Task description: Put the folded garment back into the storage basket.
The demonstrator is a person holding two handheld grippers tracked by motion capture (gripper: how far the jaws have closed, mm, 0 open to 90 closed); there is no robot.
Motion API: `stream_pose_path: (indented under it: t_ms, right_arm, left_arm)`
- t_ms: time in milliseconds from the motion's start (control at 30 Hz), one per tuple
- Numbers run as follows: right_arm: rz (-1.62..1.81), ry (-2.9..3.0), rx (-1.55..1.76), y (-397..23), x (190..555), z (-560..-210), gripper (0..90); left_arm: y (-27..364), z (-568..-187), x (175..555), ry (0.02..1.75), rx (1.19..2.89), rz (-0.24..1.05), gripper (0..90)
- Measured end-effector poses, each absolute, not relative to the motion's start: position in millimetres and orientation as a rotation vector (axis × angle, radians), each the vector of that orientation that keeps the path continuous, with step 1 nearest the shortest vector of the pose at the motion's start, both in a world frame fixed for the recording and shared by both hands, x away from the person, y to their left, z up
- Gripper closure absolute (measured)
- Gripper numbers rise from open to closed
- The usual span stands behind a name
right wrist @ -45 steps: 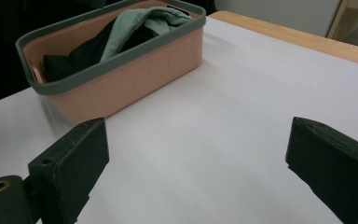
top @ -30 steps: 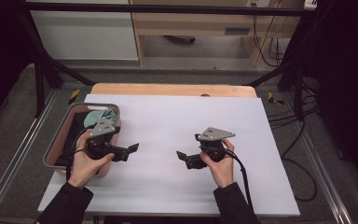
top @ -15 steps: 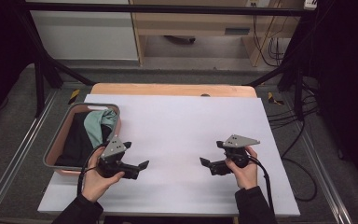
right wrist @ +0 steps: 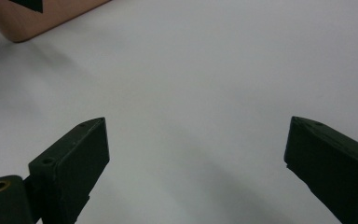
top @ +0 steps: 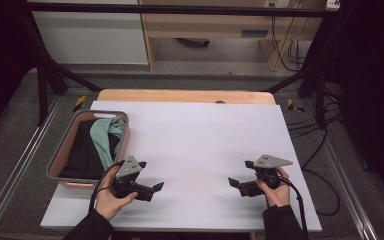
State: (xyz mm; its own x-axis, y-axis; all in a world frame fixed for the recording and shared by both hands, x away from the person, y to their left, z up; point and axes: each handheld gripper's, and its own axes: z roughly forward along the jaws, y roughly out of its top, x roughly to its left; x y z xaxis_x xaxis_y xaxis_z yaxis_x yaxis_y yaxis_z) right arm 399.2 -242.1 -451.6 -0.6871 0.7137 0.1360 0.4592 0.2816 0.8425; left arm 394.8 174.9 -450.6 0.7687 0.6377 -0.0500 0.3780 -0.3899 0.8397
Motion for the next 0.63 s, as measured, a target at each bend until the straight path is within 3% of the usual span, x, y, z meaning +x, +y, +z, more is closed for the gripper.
stream_pose_path:
  t_ms: [633]
  right_arm:
    - [1.302,2.320,1.119,-264.1,392.2,-476.6,6.7]
  left_arm:
    - [174.5,-466.3,395.0,0.770,2.051,0.339,3.4]
